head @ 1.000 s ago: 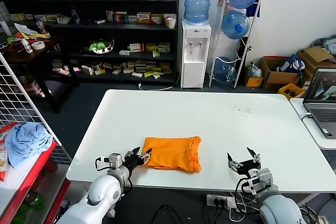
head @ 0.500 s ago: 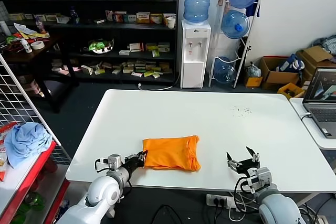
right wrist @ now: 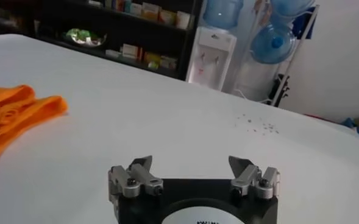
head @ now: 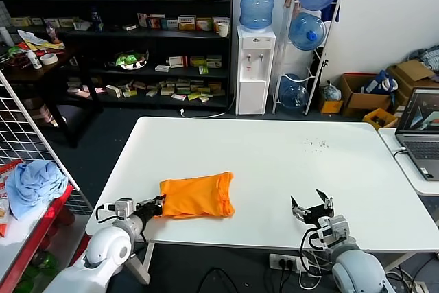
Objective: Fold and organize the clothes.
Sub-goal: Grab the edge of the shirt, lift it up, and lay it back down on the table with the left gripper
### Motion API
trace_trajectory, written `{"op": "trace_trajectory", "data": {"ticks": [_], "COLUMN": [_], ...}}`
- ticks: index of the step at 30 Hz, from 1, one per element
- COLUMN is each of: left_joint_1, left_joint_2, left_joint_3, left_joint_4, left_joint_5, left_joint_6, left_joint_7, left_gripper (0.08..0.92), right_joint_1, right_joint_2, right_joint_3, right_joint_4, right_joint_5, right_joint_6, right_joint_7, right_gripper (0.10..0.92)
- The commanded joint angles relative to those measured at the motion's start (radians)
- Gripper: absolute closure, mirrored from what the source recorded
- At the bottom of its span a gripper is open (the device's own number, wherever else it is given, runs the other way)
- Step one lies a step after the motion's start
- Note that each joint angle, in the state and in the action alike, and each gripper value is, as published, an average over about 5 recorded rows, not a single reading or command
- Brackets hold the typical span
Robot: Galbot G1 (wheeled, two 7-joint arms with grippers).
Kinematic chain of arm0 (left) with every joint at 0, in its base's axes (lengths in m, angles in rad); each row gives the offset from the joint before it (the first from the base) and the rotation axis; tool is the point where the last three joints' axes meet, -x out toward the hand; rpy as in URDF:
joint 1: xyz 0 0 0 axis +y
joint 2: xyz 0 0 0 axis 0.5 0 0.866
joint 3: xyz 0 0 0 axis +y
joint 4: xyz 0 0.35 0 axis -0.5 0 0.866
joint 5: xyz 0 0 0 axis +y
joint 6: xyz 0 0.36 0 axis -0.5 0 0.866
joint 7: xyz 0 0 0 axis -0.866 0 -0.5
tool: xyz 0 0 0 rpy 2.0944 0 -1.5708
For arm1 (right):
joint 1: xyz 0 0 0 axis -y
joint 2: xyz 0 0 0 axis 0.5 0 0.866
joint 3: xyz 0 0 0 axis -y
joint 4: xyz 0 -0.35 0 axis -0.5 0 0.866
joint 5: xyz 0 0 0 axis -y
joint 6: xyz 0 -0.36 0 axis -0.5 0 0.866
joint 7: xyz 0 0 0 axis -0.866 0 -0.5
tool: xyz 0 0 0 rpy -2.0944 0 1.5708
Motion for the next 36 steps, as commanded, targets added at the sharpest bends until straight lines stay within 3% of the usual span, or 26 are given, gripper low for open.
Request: {"op": "trace_trajectory", "data": {"ticks": [1, 7, 15, 25, 31, 36], "left_joint_1": [0.002, -0.029, -0.056, -0.055, -0.013, 0.002], "left_joint_2": [0.211, 0.252, 0.281, 0.324, 0.286, 0.189], "left_joint_3": [-0.183, -0.231, -0.264, -0.259, -0.194, -0.105], "left_joint_4": [0.109, 0.196, 0.288, 0.27, 0.146, 0.097], "left_joint_5": [0.205, 0.453, 0.754, 0.802, 0.704, 0.69], "left_joint_6": [-0.032, -0.117, -0.276, -0.316, -0.247, -0.206], "left_joint_7": [0.018, 0.038, 0.005, -0.001, 0.004, 0.001], "left_gripper": [0.872, 0.872, 0.872, 0.872, 0.872, 0.872], "right_joint_1": [0.012, 0.01, 0.007, 0.007, -0.004, -0.022], "right_joint_2": [0.001, -0.002, -0.003, 0.002, 0.009, 0.013], "right_joint_3": [-0.008, -0.006, -0.006, -0.008, -0.005, 0.0], "right_joint_4": [-0.003, 0.001, 0.0, -0.005, -0.004, 0.001], "right_joint_5": [0.002, 0.005, 0.005, 0.004, -0.001, -0.013], "right_joint_6": [0.004, 0.008, 0.016, 0.021, 0.025, 0.028], "right_joint_7": [-0.002, -0.003, -0.003, -0.004, -0.004, -0.005], "right_gripper": [0.203, 0.203, 0.203, 0.203, 0.203, 0.203]}}
